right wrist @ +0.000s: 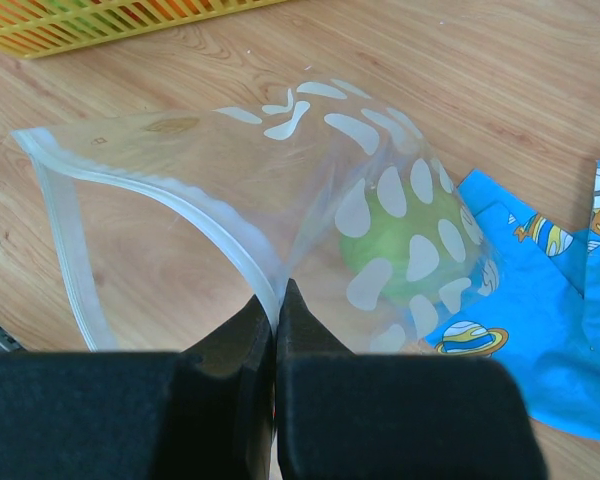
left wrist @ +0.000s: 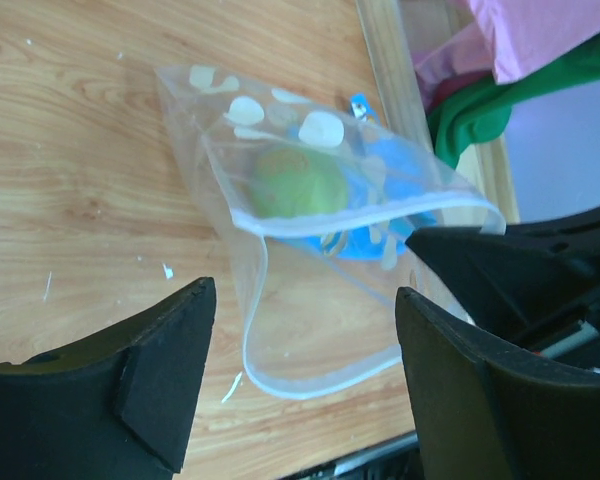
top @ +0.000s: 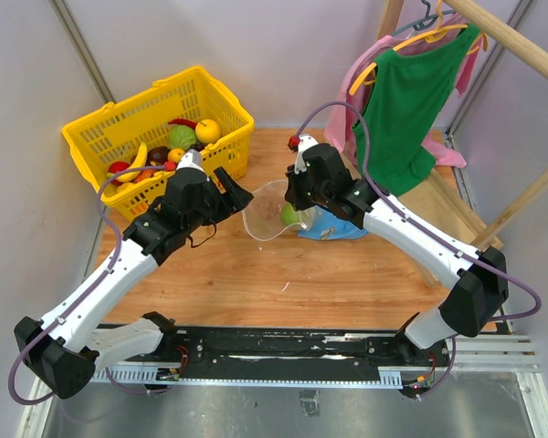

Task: Place the food in the zip-top bag and seal the zipper
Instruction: Place the fake vegetable in the zipper food storage bag, then pick up the fake fruit from the bin.

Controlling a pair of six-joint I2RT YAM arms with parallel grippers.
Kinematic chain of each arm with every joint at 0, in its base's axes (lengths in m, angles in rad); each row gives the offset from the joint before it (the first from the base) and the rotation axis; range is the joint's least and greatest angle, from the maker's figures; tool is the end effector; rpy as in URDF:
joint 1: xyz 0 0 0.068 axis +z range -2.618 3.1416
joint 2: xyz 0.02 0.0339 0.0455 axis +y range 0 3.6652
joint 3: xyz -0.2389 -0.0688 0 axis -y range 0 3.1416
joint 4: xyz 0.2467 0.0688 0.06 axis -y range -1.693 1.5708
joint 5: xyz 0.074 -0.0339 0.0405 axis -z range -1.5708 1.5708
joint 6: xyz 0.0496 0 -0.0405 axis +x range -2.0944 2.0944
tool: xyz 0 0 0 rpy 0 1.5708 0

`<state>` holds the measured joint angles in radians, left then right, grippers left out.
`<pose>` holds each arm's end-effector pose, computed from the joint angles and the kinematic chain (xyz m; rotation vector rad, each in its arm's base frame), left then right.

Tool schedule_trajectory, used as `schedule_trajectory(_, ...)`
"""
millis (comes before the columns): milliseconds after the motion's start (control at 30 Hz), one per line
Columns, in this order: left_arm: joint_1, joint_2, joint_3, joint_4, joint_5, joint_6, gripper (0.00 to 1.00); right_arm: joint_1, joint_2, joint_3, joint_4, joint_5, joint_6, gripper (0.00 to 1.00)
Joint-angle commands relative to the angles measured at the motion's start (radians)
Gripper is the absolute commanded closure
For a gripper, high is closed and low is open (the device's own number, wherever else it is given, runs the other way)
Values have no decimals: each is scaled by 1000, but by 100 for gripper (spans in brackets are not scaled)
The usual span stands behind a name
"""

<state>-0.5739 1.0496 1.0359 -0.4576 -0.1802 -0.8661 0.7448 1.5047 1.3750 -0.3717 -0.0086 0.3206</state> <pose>0.2215 -0.1326 0.3215 -0.4222 2.0680 -0.7084 0.2681 0.2477 0.3201 -0.4558 2.0908 0.6516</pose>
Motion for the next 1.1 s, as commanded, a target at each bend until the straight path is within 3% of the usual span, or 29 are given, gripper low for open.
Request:
schedule_trajectory(0, -10, -27, 0, -35, 69, 43, 24, -30, -15, 1, -5, -1, 20, 100)
schedule_trajectory(200, -9, -35, 82, -78, -31, 141, 22, -47, -37, -5, -36, 54, -2, 99)
schedule_trajectory(500, 46, 78, 338, -222, -185, 408, 15, -49, -80, -30, -54, 102, -46, 99)
schedule_trajectory(767, 352, 209, 499, -271, -58, 561, 11, -49, -108, -57, -54, 110, -60, 99)
schedule_trajectory(1067, 645, 309, 493, -275, 263, 633, 3, -50, -135, -81, -42, 113, -75, 100)
